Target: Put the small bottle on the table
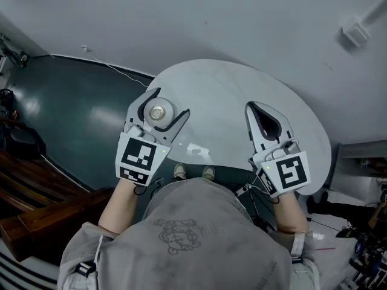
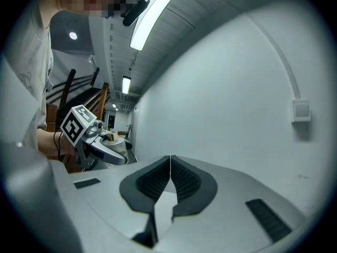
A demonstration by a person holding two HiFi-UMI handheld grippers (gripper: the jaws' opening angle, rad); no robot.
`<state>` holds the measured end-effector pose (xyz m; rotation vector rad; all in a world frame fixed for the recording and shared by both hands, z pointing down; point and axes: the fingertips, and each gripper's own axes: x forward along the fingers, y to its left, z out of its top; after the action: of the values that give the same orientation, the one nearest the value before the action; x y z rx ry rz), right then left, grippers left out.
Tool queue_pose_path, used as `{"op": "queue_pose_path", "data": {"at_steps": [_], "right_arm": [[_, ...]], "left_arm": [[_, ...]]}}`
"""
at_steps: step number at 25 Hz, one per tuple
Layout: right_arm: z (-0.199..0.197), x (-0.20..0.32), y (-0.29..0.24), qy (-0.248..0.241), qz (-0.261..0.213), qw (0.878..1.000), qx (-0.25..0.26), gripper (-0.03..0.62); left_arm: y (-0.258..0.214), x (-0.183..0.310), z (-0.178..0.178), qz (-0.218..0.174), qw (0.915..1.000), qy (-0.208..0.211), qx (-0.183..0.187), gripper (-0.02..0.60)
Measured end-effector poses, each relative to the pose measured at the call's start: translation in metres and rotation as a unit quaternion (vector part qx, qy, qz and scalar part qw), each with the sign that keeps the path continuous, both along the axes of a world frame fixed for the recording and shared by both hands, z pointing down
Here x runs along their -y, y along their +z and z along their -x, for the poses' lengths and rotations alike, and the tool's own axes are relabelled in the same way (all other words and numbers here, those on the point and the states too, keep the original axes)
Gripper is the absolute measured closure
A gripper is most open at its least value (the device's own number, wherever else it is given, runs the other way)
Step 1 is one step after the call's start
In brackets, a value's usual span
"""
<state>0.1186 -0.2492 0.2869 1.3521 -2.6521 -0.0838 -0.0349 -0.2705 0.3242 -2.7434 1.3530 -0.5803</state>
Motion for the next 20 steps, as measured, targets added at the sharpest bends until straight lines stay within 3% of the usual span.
{"op": "queue_pose_path", "data": {"at_steps": [8,20], "right_arm": [[0.005,-0.010,-0.008,-0.005,0.002,1.000,0.031,0.565],[-0.006,-0.011,-0.010,-0.001,0.009,0.999,0.033,0.565]], "left_arm": [[-0.002,-0.023,-0.003,0.013,0.9997,0.012,-0.018,0.241],[0.000,-0.025,-0.005,0.017,0.9997,0.012,-0.008,0.241]]}}
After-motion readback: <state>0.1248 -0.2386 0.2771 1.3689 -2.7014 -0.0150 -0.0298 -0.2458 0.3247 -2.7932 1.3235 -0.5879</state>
